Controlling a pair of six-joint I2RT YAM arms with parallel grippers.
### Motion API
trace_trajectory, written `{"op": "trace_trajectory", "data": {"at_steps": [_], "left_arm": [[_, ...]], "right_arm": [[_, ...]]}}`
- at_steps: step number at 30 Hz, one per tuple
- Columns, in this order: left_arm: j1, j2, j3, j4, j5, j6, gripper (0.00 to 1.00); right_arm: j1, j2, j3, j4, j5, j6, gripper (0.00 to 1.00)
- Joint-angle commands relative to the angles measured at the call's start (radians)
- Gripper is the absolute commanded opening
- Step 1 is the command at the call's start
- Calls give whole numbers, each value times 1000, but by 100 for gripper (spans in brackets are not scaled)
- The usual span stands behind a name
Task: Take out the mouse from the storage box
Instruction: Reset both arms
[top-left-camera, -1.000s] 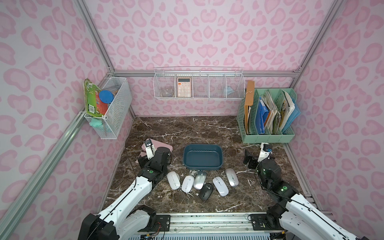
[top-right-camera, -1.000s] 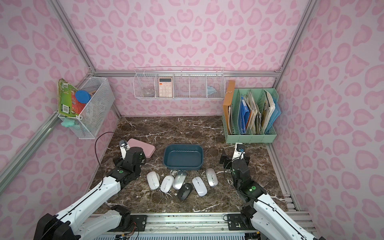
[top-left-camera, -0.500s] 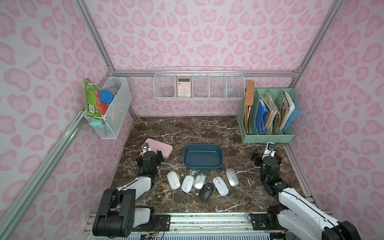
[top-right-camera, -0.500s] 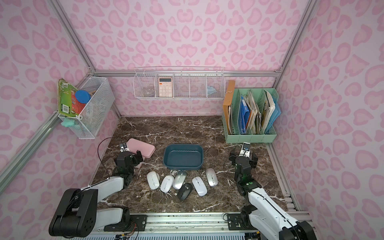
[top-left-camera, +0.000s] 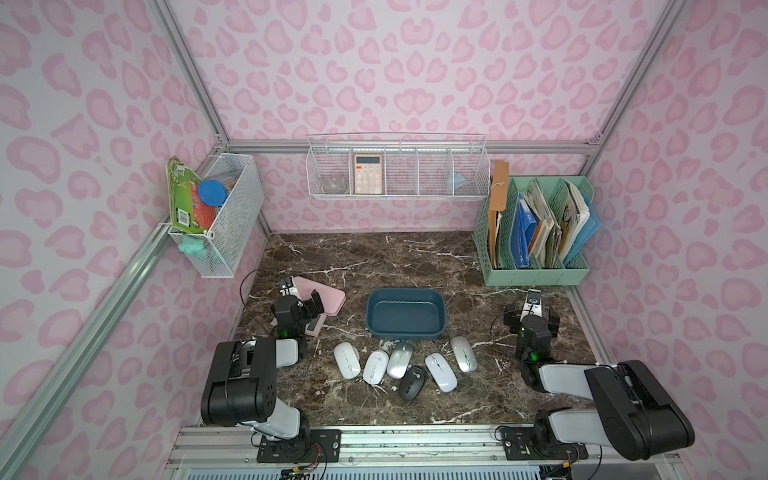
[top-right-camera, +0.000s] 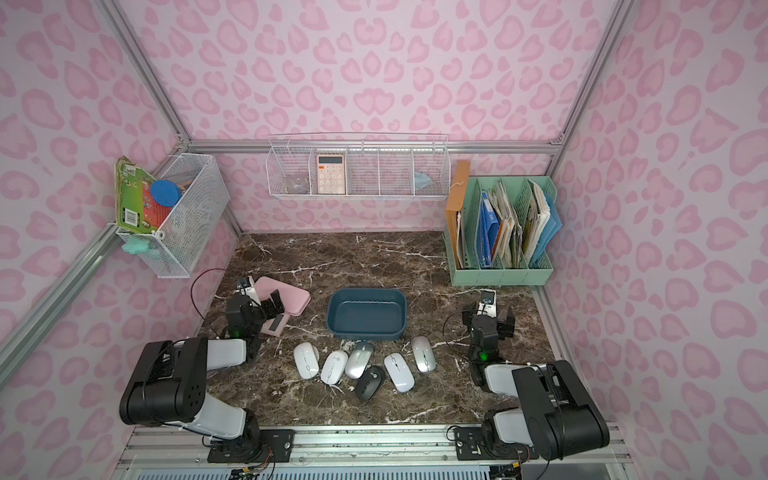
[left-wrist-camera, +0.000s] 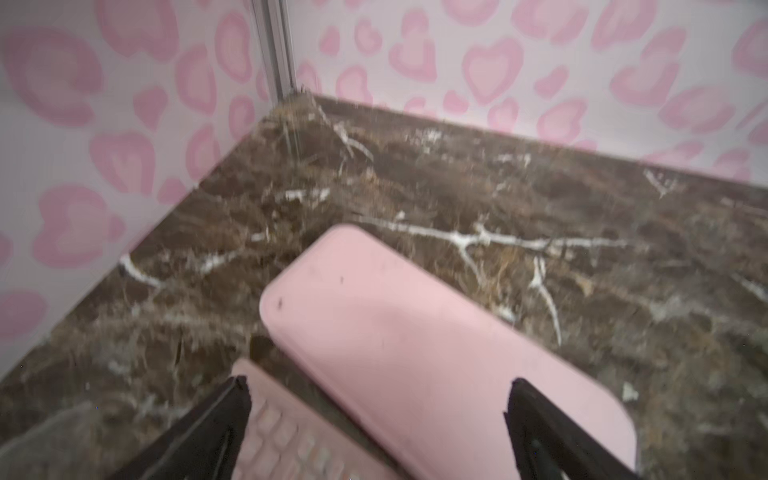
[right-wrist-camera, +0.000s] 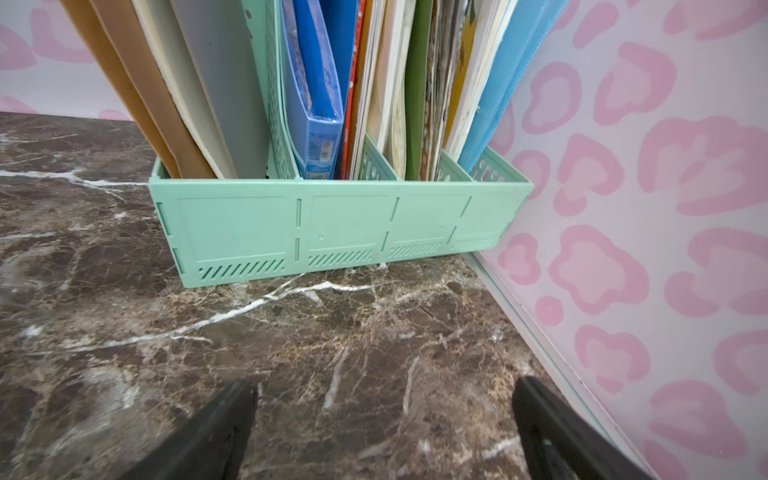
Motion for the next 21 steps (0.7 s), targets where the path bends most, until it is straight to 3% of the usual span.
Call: {"op": "trace_trajectory", "data": {"at_steps": [1,4,6,8,11,13,16,21], "left_arm": [[3,-5,11,-98,22,-24,99],[1,-5,15,-104,20,-25,99],[-1,-6,15,-108,17,-24,99],[-10,-7,19,-115,3,-19,99],[-12,-6,18,-115,2,-18,99],[-3,4,40,-141,15,-24,100],[1,5,42,-145,22,-27,100],[-4,-6,20,-118,21,-20,99]], "right_arm": [[-39,32,-20,270,-151,-56,99],[-144,132,-76,435,-342,14,99],[-165,220,-90,606,-374,9,100],[-170,137,-20,339,-423,14,100],[-169,199,-18,432,-418,5,100],[-170,148,14,287,-411,17,100],[-169,191,2,387,-401,13,100],[-170,161,32,273,-382,27,100]]}}
